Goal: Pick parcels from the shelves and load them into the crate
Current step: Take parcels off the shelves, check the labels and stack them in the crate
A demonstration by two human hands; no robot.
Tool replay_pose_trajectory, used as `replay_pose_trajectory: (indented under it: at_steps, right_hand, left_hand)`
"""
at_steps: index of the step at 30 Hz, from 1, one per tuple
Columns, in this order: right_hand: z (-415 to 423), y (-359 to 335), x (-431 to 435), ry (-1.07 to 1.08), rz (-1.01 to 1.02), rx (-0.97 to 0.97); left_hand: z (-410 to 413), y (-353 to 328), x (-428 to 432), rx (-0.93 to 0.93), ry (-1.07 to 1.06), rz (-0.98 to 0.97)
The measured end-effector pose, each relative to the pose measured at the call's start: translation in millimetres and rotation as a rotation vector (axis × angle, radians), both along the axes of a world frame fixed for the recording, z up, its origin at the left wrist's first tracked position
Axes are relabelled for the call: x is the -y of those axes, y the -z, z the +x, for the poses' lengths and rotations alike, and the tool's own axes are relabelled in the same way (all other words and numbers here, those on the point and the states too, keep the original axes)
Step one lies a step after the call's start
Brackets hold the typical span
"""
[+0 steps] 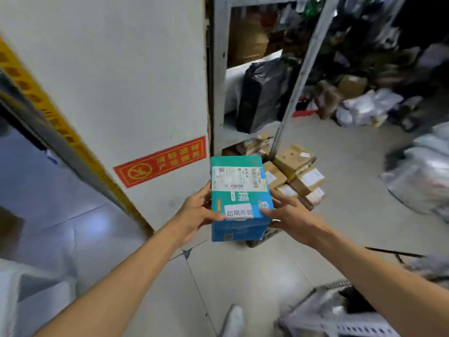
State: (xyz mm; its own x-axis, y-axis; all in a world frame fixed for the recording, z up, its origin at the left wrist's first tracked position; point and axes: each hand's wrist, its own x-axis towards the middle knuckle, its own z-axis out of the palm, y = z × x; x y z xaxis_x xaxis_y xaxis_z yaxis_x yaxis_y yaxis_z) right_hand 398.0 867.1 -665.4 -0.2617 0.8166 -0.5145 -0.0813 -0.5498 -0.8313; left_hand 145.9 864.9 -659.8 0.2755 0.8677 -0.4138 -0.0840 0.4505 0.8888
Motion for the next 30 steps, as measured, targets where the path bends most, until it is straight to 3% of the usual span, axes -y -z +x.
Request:
replay_pose_trajectory:
  at_steps: [13, 23, 30]
  right_hand:
    - [147, 23, -71, 0.478, -0.053, -0.032]
    - [161, 55, -167, 0.61, -0.071, 0.026]
    - [145, 113, -255, 0.664, -0.066, 0.121]
  left_hand:
    - [180, 21, -169, -0.088, 0.395, -0.063]
    - [225, 63, -298, -0.13, 0.473, -0.157]
    - [233, 124, -402, -0.185, 0.507, -0.128]
